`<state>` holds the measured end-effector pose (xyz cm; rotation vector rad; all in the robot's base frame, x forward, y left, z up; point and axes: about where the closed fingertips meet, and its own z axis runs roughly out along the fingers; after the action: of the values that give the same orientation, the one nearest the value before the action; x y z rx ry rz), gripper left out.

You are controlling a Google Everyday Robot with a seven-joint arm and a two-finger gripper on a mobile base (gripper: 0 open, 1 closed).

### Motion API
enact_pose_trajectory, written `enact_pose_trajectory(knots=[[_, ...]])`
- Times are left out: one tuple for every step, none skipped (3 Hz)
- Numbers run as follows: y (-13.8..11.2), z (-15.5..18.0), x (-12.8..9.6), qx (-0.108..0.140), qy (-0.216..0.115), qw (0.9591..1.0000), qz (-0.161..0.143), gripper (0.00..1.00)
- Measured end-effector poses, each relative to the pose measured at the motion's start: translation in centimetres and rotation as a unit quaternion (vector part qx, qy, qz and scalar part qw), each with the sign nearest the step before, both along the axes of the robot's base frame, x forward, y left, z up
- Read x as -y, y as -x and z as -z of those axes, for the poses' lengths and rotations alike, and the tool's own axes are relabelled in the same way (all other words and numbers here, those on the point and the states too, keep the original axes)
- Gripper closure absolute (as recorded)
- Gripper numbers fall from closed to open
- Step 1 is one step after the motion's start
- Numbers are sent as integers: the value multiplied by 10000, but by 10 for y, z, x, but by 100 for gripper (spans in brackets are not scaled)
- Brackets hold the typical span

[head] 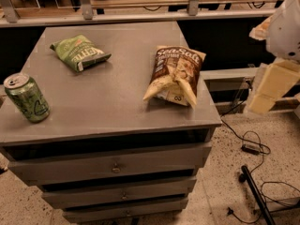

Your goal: Move brown chip bag near green jalapeno chip bag

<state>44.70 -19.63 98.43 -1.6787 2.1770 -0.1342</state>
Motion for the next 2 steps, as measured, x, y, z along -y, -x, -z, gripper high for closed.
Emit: enact_pose_trajectory(knots=[[-19,7,-23,75,-191,9998,-70,0],[-51,30,-47,-42,-351,9994,-30,0]])
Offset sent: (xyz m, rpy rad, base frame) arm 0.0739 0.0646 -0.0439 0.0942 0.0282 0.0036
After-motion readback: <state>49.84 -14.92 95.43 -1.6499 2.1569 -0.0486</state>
